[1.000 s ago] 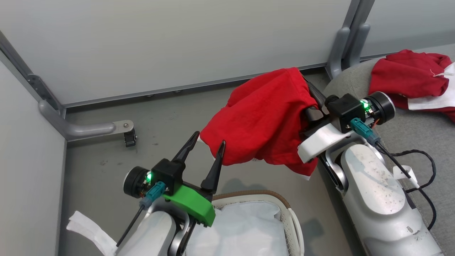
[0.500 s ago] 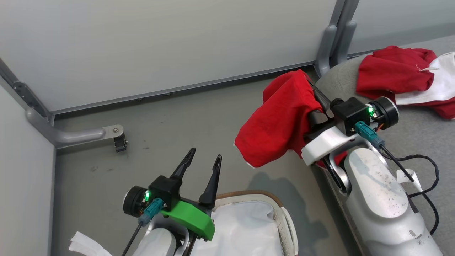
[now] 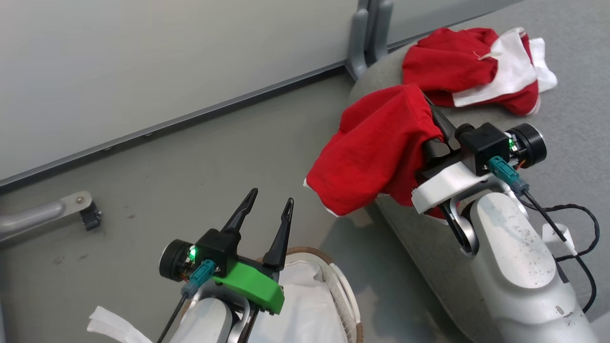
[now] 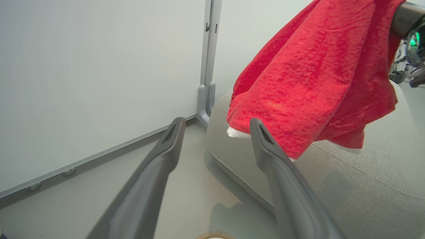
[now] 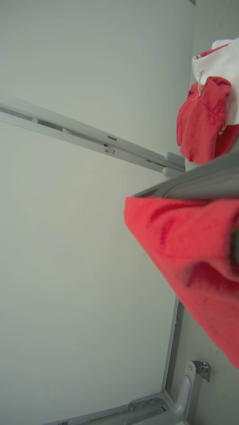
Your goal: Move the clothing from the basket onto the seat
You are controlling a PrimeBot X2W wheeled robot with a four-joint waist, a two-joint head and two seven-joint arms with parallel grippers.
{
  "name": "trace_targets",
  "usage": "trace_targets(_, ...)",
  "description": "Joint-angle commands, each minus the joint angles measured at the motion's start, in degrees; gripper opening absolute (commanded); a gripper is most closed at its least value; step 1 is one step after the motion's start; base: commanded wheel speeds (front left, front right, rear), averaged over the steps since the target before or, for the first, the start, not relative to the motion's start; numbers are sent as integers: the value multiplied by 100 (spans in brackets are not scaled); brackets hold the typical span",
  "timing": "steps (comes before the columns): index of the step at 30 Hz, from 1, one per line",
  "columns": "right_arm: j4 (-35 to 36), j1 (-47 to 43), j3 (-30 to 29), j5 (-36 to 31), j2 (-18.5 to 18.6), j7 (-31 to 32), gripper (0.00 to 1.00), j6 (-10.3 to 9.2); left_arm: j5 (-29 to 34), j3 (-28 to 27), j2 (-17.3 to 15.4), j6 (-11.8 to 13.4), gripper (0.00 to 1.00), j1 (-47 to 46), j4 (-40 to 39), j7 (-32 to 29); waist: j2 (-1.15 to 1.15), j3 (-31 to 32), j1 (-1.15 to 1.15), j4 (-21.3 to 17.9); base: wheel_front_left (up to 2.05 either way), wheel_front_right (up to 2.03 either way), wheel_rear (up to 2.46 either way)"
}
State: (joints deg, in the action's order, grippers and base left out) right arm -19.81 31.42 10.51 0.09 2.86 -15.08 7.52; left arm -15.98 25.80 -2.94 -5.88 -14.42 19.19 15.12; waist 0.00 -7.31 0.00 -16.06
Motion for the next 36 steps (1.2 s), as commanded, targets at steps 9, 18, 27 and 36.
trace_targets(9,100,-126,-185,90,6,-13,0,-6,224,-52,-21,-75,100,-237,144,3,0,-567,0,-1257,0,0,0)
trace_targets(18,138,-134,-460,93,11,-13,0,-7,338,-19,-50,-119,100,-284,244,3,0,-756,0,-1372,0,0,0)
trace_targets(27,218,977,-1471,-741,35,-13,0,-7,411,-246,-197,-108,100,-429,150,4,0,-1182,0,-1025,0,0,0)
trace_targets(36,-167,2882,-2435,-1232,959,-12,0,-7,553,-439,-357,-61,100,-751,-84,4,0,-1999,0,-346,0,0,0)
